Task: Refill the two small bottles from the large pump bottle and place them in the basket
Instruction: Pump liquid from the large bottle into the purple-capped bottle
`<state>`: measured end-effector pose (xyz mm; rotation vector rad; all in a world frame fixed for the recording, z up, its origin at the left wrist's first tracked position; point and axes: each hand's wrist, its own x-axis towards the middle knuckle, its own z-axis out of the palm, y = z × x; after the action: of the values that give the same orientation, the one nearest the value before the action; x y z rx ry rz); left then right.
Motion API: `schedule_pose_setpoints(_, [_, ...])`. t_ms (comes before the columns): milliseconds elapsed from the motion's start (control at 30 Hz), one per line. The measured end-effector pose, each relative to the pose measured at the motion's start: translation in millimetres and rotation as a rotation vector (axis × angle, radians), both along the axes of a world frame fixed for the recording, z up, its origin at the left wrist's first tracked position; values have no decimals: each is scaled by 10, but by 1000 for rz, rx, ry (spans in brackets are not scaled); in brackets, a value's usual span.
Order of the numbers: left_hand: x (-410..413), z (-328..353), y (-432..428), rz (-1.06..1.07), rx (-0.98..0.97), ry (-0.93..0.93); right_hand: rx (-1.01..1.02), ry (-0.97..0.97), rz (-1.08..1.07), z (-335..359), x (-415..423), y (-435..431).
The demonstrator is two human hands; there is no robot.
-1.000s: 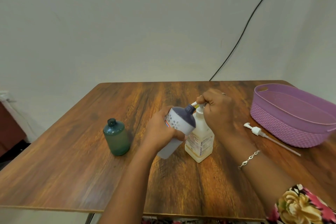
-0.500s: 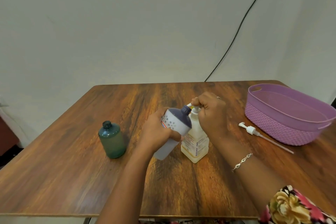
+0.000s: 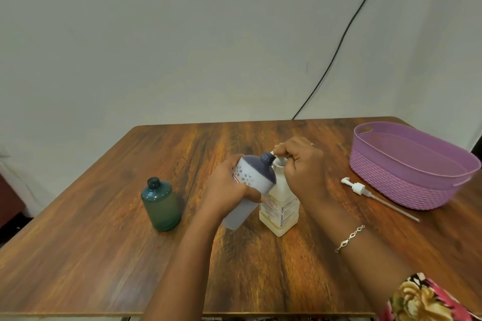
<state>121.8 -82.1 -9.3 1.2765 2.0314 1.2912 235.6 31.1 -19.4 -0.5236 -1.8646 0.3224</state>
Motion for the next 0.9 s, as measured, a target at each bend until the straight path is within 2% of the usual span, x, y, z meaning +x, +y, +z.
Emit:
schedule_pose_setpoints(167, [-14,32,15,-2,3,-2,-47,23,33,187,40,67])
schedule_pose_setpoints(333, [-26,4,34,4,-26,30,24,4,-6,83,-3,6])
schedule_pose_setpoints(900, [-47,-9,-54,0,-38,17,-27,-45,17,74,13,9])
